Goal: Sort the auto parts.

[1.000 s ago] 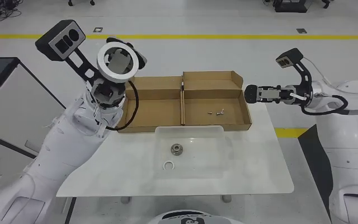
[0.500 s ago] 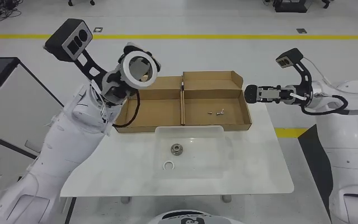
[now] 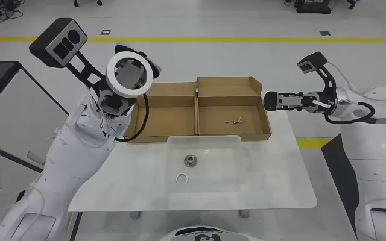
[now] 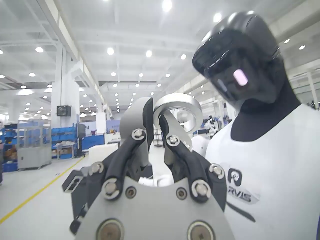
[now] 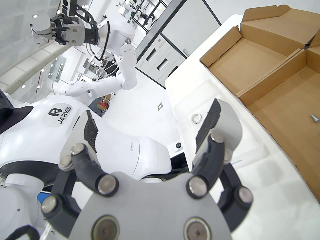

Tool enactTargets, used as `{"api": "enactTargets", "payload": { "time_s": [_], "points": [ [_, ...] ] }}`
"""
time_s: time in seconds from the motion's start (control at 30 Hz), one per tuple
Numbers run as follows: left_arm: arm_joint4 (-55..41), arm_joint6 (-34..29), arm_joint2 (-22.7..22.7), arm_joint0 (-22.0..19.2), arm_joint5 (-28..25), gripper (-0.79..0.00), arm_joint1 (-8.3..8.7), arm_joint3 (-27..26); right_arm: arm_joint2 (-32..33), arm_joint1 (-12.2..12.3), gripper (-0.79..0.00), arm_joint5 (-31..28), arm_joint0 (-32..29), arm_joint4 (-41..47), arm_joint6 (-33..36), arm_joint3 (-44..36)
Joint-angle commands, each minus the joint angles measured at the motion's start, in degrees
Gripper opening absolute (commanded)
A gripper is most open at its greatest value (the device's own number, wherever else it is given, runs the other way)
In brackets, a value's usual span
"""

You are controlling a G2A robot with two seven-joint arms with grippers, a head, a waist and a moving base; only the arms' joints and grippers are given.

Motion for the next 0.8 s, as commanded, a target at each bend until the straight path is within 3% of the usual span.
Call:
{"api": "enactTargets", "payload": {
  "time_s": [0.0,0.23,0.57,0.77],
  "points": [
    [-1.73,1.79,0.25,-0.04,0.0,-0.785,-0.69,-0.97,0.0,0.0,0.0,0.0,0.0,0.0,0.0,0.0],
    [-2.09,3.84,-0.8,-0.42,0.0,-0.785,-3.09,-2.76,0.0,0.0,0.0,0.0,0.0,0.0,0.0,0.0],
    [7.0,-11.15,-2.89,0.02,0.0,-0.785,-3.13,2.38,0.0,0.0,0.0,0.0,0.0,0.0,0.0,0.0],
    [8.45,-15.32,-4.1,0.72,0.0,-0.785,-2.8,2.71,0.0,0.0,0.0,0.0,0.0,0.0,0.0,0.0]
  ]
}}
